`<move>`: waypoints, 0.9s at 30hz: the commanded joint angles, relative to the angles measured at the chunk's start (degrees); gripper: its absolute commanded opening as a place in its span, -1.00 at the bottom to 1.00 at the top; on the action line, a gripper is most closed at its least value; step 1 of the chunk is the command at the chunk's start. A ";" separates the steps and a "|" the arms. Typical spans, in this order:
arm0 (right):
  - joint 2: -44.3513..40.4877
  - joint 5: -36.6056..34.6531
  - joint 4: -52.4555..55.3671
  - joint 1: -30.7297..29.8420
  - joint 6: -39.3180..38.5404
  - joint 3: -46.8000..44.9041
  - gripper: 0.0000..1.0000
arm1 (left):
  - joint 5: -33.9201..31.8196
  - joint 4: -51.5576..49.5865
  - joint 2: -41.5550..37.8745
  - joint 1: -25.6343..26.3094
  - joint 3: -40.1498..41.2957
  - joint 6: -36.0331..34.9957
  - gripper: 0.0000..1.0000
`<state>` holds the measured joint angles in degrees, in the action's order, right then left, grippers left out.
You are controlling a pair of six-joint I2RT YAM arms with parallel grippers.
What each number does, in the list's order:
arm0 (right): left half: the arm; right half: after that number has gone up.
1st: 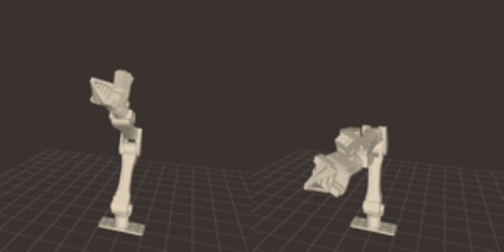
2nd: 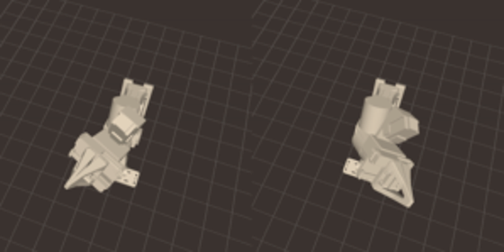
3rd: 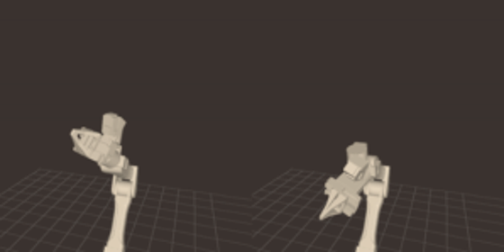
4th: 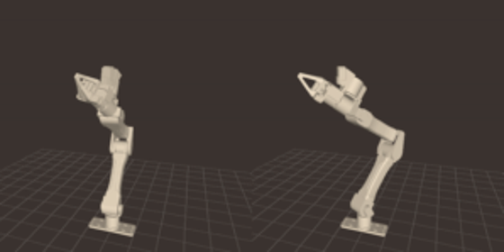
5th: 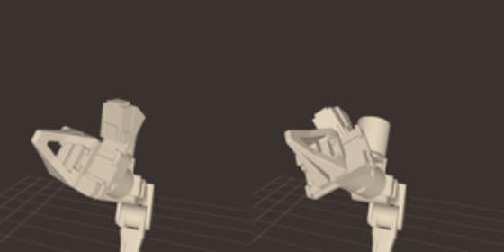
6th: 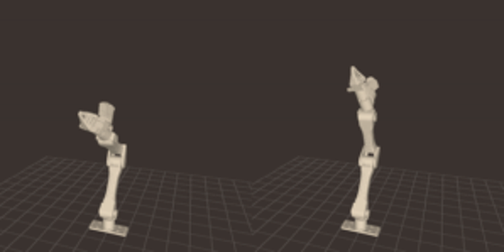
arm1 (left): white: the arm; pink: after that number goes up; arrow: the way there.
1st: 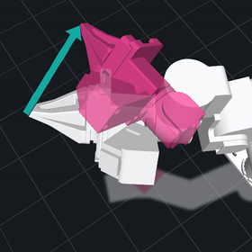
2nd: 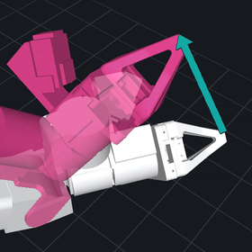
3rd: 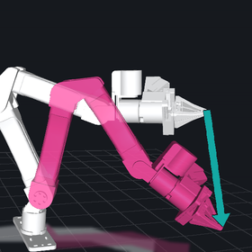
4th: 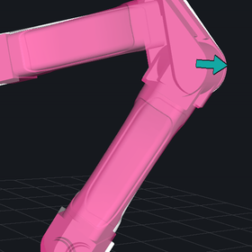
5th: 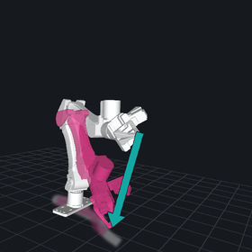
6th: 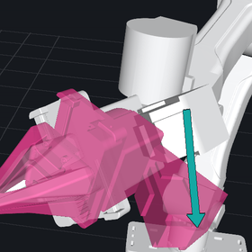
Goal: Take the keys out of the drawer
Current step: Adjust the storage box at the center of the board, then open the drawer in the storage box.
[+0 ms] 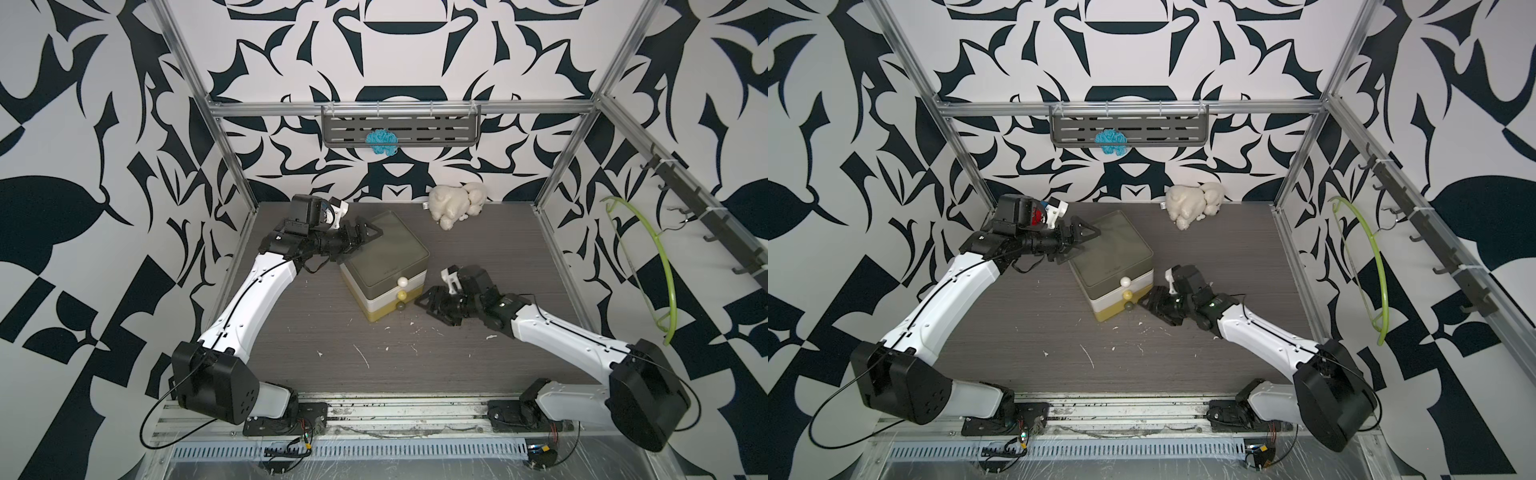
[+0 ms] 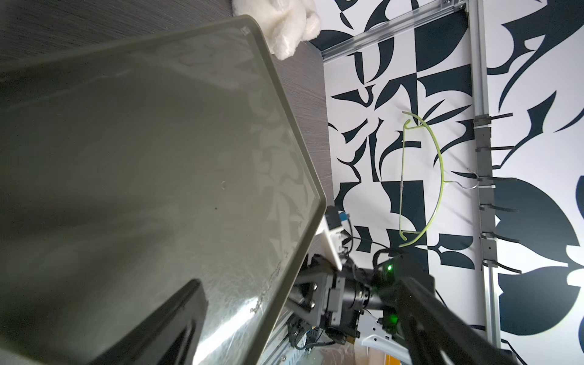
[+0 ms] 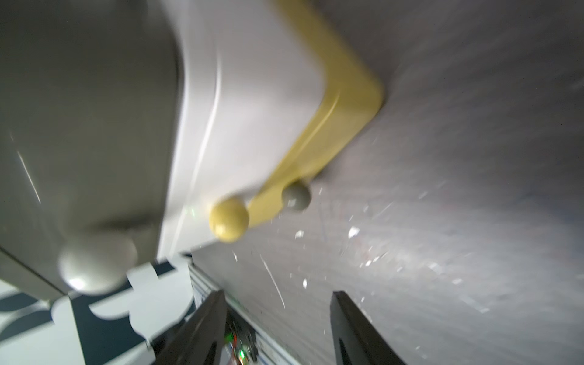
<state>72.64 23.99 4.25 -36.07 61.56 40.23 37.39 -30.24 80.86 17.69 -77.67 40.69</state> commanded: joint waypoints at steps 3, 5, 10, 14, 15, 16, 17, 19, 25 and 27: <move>4.51 -5.27 -13.30 -4.15 5.20 -0.62 0.24 | 2.42 2.09 1.65 1.20 -0.76 0.78 0.98; 7.43 -5.51 -15.94 -4.81 5.71 0.39 0.24 | 2.77 2.44 2.06 1.36 -0.11 1.06 0.98; 12.26 -7.65 -20.18 -5.41 6.59 2.20 0.22 | 2.81 3.04 1.98 1.38 2.04 1.15 0.98; 14.94 -8.78 -25.76 -5.41 8.47 2.23 0.15 | 2.78 3.00 2.01 1.38 2.55 0.97 0.98; 15.36 -8.71 -27.17 -5.41 8.88 2.22 0.13 | 2.78 2.91 2.08 1.38 2.60 0.89 0.98; 15.75 -8.70 -28.24 -5.41 9.27 2.22 0.12 | 2.78 2.74 2.05 1.38 2.61 0.80 0.98; 15.93 -8.63 -29.05 -5.48 9.48 2.21 0.10 | 2.73 2.60 2.02 1.38 2.61 0.72 0.98; 15.81 -8.28 -29.39 -5.52 9.55 2.07 0.06 | 2.65 2.55 2.03 1.38 2.61 0.70 0.98; 12.59 -9.92 -29.81 -5.50 9.94 -0.62 0.01 | 2.63 2.52 2.31 1.38 2.43 0.62 0.98; 12.07 -9.97 -30.21 -5.50 9.98 -0.93 0.01 | 2.61 2.47 2.38 1.38 2.24 0.62 0.98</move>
<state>87.59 17.12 -19.16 -42.00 71.02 38.79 38.94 -28.10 82.63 19.03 -75.72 42.00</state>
